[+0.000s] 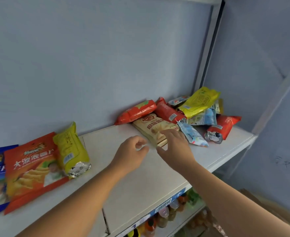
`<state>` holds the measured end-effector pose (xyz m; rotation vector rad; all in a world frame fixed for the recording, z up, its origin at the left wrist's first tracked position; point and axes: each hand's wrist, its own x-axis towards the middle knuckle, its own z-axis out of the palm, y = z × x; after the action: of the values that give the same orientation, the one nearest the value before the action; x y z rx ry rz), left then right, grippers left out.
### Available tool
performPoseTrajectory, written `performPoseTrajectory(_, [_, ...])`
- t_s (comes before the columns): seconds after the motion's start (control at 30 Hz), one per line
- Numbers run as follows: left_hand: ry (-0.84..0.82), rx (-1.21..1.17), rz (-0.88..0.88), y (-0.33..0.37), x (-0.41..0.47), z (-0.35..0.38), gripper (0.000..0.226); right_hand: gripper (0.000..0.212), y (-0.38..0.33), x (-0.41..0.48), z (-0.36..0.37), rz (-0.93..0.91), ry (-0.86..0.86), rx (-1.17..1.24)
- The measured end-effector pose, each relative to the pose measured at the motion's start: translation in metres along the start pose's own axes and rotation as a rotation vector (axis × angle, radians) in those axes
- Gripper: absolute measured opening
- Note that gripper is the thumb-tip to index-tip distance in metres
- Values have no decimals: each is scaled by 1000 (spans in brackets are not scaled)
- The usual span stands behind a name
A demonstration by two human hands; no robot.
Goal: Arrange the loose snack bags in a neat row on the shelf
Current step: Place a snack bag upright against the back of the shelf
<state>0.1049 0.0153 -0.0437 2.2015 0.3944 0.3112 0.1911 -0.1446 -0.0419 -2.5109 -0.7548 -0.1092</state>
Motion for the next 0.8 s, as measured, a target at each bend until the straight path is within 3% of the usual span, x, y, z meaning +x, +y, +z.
performPoseTrajectory(0.3, [7,-31,-146,-16,31,20,12,76,35,74,28,-98,-137,-273])
performPoseTrajectory(0.43, [33,-42,-171,-20,40,16,11,65,37,87,18,-137,-59,-214])
performPoseTrajectory(0.53, [48,-101,-180,-13,50,15,5,56,38,88,1,-138,92,58])
performPoseTrajectory(0.6, [44,-190,-178,-5,55,15,8,39,38,87,-13,-80,182,343])
performPoseTrajectory(0.7, [26,-349,-188,12,60,13,22,22,30,78,-35,112,217,816])
performPoseTrajectory(0.8, [-47,-595,-242,32,62,10,43,19,26,64,-42,336,196,1244])
